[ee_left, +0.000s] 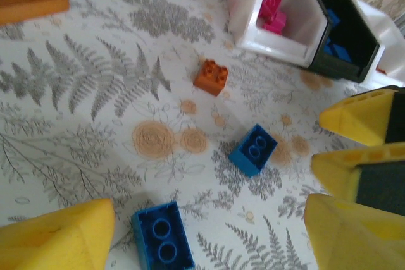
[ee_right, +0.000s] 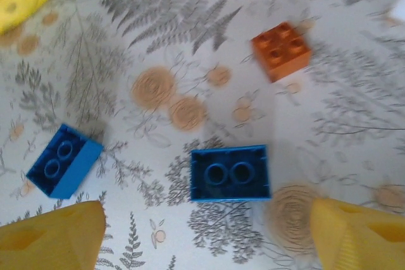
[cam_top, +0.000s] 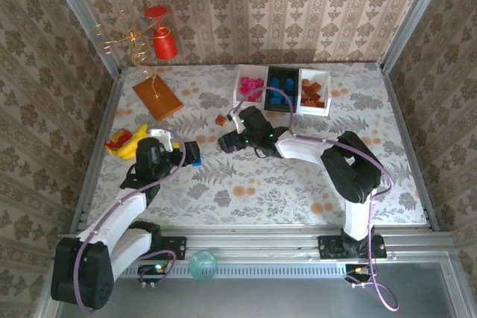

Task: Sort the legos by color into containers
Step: Pick up the lego from the center of the table.

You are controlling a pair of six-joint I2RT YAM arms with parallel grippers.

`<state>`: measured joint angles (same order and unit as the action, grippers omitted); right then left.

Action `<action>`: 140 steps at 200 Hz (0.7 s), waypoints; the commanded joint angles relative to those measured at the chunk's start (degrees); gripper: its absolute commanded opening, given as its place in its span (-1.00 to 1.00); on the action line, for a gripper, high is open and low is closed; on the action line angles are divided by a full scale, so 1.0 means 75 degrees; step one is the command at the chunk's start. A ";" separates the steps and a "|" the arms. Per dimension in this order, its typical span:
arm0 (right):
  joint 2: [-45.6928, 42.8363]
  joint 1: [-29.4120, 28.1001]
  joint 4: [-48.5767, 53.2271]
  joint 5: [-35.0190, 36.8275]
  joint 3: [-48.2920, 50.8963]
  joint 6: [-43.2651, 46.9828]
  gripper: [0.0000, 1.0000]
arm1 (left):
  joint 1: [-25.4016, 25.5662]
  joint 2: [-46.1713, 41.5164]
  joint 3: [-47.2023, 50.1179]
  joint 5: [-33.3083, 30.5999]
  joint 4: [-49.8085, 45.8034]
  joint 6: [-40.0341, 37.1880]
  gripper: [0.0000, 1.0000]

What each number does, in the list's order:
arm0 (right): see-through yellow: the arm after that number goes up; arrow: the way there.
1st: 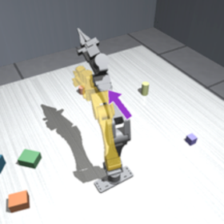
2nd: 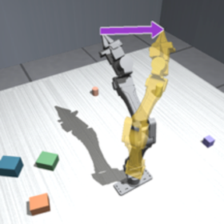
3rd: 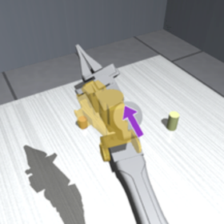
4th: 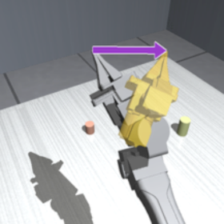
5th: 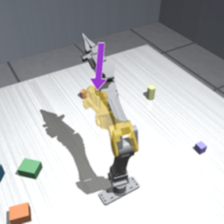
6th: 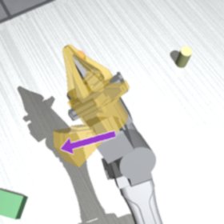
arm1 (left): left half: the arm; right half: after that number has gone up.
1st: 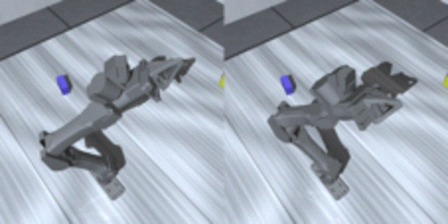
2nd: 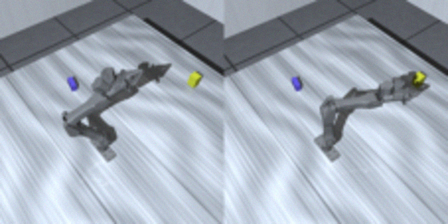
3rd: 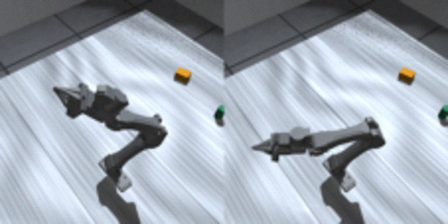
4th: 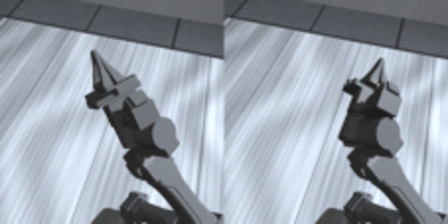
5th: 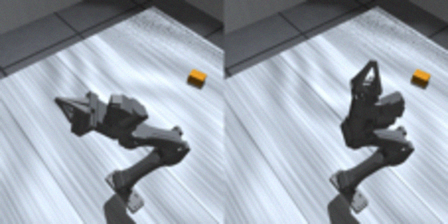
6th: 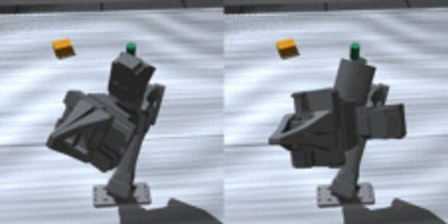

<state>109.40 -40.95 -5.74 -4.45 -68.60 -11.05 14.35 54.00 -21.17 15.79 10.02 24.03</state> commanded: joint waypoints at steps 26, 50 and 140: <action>0.0862 -0.0221 0.0033 0.0618 -0.0603 0.0287 0.78 | -0.0034 -0.0033 -0.0123 0.0590 -0.0785 0.0033 0.59; 0.1130 -0.0246 0.0158 0.0819 -0.0832 0.0380 0.78 | -0.0028 -0.0089 -0.0021 0.0566 -0.0760 0.0032 0.59; 0.1944 -0.0243 0.0712 0.1082 -0.1645 0.0689 0.52 | -0.0015 0.0043 0.0039 0.0637 -0.0436 0.0178 0.59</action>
<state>122.21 -42.59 -2.98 1.69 -78.32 -7.38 14.26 54.17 -21.17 19.35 5.65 24.05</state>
